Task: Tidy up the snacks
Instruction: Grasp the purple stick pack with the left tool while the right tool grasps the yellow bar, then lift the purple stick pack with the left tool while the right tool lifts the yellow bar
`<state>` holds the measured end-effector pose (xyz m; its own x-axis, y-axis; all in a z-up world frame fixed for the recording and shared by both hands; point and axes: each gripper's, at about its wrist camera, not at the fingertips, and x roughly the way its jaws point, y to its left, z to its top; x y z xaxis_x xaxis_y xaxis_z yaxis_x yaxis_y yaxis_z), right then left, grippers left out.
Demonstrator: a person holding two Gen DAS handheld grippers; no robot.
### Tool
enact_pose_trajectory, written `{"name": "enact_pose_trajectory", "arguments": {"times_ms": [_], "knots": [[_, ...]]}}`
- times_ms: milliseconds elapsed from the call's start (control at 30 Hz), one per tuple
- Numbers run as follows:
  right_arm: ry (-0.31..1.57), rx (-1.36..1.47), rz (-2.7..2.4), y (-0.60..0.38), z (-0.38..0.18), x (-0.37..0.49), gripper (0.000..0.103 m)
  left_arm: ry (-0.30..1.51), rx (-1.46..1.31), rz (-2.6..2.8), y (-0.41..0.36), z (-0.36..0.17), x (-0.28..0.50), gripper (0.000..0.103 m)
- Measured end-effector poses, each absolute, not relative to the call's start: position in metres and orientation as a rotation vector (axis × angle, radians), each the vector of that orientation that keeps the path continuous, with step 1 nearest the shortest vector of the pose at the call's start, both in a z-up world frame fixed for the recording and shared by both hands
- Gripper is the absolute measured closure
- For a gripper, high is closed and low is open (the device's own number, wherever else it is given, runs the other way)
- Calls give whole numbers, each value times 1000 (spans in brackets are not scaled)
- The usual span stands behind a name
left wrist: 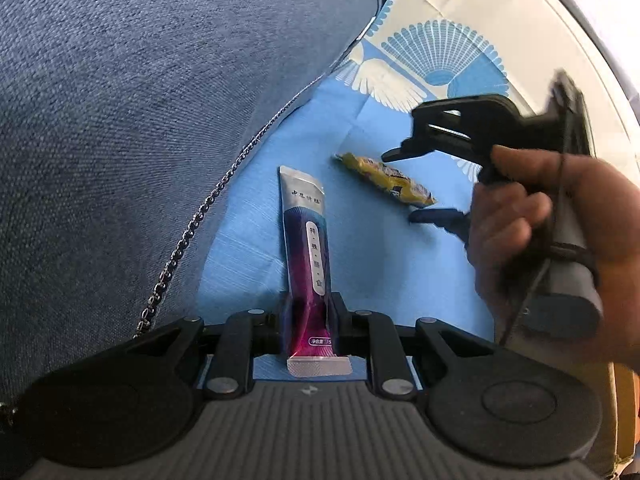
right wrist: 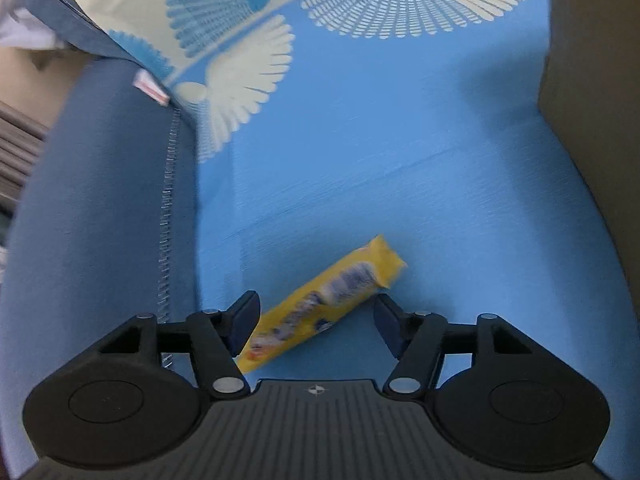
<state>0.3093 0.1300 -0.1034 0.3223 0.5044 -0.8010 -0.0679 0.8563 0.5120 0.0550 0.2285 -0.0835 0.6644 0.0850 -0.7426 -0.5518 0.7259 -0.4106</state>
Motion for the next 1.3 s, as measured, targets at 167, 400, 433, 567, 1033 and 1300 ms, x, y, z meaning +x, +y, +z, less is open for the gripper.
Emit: {"name": "enact_pose_trajectory", "arguments": {"times_ms": [167, 400, 433, 567, 1033, 1300], "knots": [[1130, 171, 427, 156, -96, 308, 66, 770, -670, 391, 229, -84, 55, 83], [1099, 79, 498, 137, -92, 298, 81, 773, -667, 397, 230, -83, 57, 83], [1088, 77, 517, 131, -87, 295, 81, 773, -666, 399, 230, -83, 57, 83], [1056, 66, 602, 105, -57, 265, 81, 776, -645, 414, 229, -83, 61, 82], [973, 38, 780, -5, -30, 96, 80, 805, -482, 449, 214, -82, 79, 80], [948, 41, 733, -11, -81, 89, 80, 889, -344, 296, 193, -65, 73, 85]]}}
